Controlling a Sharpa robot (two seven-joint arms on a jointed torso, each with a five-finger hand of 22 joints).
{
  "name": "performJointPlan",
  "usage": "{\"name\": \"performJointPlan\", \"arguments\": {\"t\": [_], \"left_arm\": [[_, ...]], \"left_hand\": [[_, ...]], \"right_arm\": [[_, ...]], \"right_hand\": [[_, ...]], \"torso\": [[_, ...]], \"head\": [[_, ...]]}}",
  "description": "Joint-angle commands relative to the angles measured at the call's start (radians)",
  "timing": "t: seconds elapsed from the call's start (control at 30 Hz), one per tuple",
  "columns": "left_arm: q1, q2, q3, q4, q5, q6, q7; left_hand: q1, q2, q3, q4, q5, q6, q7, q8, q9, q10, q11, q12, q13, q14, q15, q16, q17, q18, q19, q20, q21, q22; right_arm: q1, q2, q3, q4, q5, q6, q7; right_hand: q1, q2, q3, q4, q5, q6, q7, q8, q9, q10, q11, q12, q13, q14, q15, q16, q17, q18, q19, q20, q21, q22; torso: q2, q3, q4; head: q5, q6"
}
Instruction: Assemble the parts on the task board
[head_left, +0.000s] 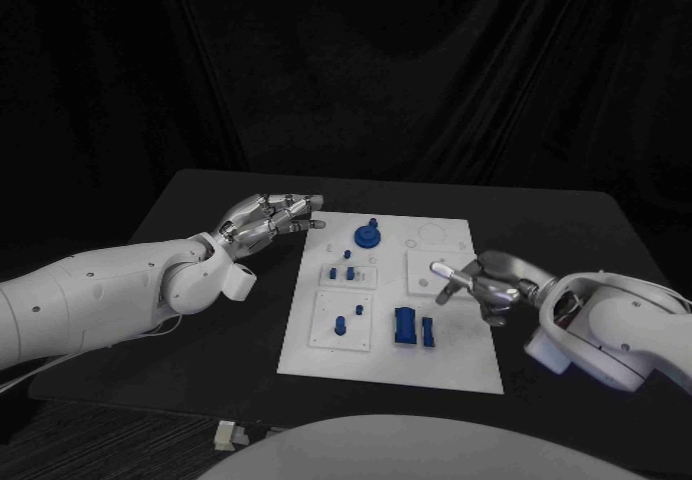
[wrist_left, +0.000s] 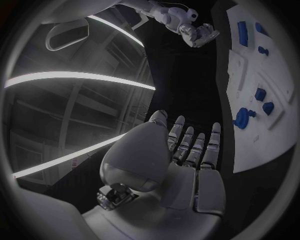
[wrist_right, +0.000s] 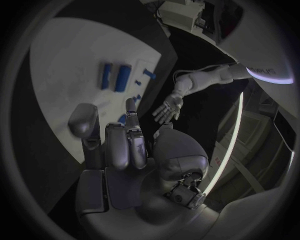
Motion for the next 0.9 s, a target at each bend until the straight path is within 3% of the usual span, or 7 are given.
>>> {"name": "performJointPlan", "arguments": {"t": [0.03,0.1,0.23,0.4,0.8,0.83,0.9], "left_arm": [[0.000,-0.010,0.001,0.025,0.009,-0.046,0.092],[0.001,-0.017,0.001,0.042,0.009,-0.068,0.109],[0.002,-0.024,0.001,0.065,0.009,-0.102,0.137],[0.003,-0.018,0.001,0.070,0.009,-0.129,0.156],[0.003,0.006,0.001,0.049,0.009,-0.133,0.164],[0.001,0.002,0.000,0.052,0.001,-0.121,0.000],[0.000,0.003,0.002,0.053,0.002,-0.127,-0.001]], "left_hand": [[-0.058,0.011,-0.027,0.001,-0.030,0.009,0.006,0.007,0.000,-0.025,-0.010,-0.031,-0.005,-0.052,-0.013,-0.043,-0.008,0.002,-0.087,-0.005,-0.044,-0.078],[-0.094,0.018,-0.050,0.006,-0.056,0.007,0.005,0.007,0.000,-0.039,-0.019,-0.051,-0.007,-0.075,-0.023,-0.062,-0.012,0.012,-0.122,-0.009,-0.061,-0.106],[-0.137,0.026,-0.090,0.005,-0.105,-0.025,-0.008,-0.005,-0.004,-0.070,-0.042,-0.095,-0.012,-0.104,-0.047,-0.093,-0.018,0.051,-0.142,-0.018,-0.067,-0.115],[-0.176,0.026,-0.133,0.004,-0.173,-0.104,-0.036,-0.039,-0.012,-0.121,-0.081,-0.158,-0.019,-0.124,-0.070,-0.123,-0.025,0.082,-0.159,-0.025,-0.069,-0.123],[-0.178,0.042,-0.146,0.003,-0.167,-0.146,-0.062,-0.062,-0.015,-0.145,-0.112,-0.183,-0.021,-0.127,-0.056,-0.128,-0.026,0.087,-0.164,-0.014,-0.066,-0.125],[-0.579,-0.038,-0.066,-0.084,-0.265,-0.295,-0.097,-0.132,-0.066,-0.211,-0.199,-0.241,-0.053,-0.140,-0.105,-0.163,-0.035,0.027,-0.194,-0.099,-0.130,-0.200],[-0.617,-0.038,-0.059,-0.091,-0.268,-0.313,-0.099,-0.132,-0.066,-0.211,-0.199,-0.247,-0.053,-0.140,-0.105,-0.163,-0.035,0.027,-0.199,-0.104,-0.130,-0.208]], "right_arm": [[0.038,-0.003,0.001,-0.002,0.297,-0.225,0.281],[0.058,-0.001,0.001,-0.013,0.392,-0.241,0.361],[0.075,0.014,0.001,-0.048,0.478,-0.228,0.463],[0.061,0.019,0.001,-0.083,0.543,-0.204,0.561],[0.034,0.024,0.001,-0.117,0.590,-0.189,0.640],[0.037,0.022,0.000,-0.113,0.550,-0.186,0.577],[0.034,0.026,0.003,-0.116,0.555,-0.190,0.578]], "right_hand": [[0.020,-0.003,-0.025,-0.001,0.016,-0.006,0.013,-0.007,0.002,-0.050,0.017,-0.114,0.094,-0.103,0.019,-0.166,-0.250,0.037,-0.140,0.016,-0.300,-0.070],[0.066,-0.014,-0.020,-0.003,0.035,-0.102,0.070,-0.014,-0.018,-0.575,0.075,-0.649,-0.344,-0.390,0.097,-0.482,-0.524,0.014,-0.333,0.077,-0.489,-0.180],[0.104,-0.024,-0.010,-0.001,0.021,-0.299,0.026,-0.049,-0.073,-0.984,0.260,-1.087,-0.688,-0.856,0.299,-0.892,-0.728,-0.059,-0.678,0.203,-0.756,-0.412],[0.101,-0.035,0.018,0.000,0.001,-0.548,-0.052,-0.078,-0.140,-1.304,0.153,-1.271,-1.006,-1.281,0.262,-1.185,-0.937,-0.039,-1.234,0.229,-0.813,-1.133],[0.143,-0.032,0.036,-0.001,0.042,-0.600,-0.064,-0.076,-0.149,-1.395,0.119,-1.259,-1.148,-1.355,0.233,-1.226,-0.980,0.028,-1.263,0.231,-0.824,-1.227],[-0.145,-0.098,0.152,-0.087,0.008,-0.753,-0.072,-0.137,-0.203,-1.466,0.081,-1.338,-1.195,-1.403,0.182,-1.319,-1.005,-0.033,-1.272,0.147,-0.832,-1.297],[-0.331,-0.134,0.239,-0.150,-0.062,-0.864,-0.072,-0.137,-0.203,-1.466,-0.002,-1.391,-1.230,-1.403,0.146,-1.319,-1.005,-0.057,-1.272,0.086,-0.832,-1.297]], "torso": [[-0.001,0.0006,-0.0013],[-0.002,0.0005,-0.0025],[-0.009,0.0009,-0.0078],[-0.017,0.0033,-0.0143],[-0.015,0.0058,-0.0113],[-0.016,0.0054,-0.0164],[-0.017,0.0054,-0.0166]], "head": [[-0.003,0.000],[-0.001,0.000],[0.002,0.000],[-0.002,0.000],[-0.003,0.000],[0.000,0.000],[-0.001,0.003]]}}
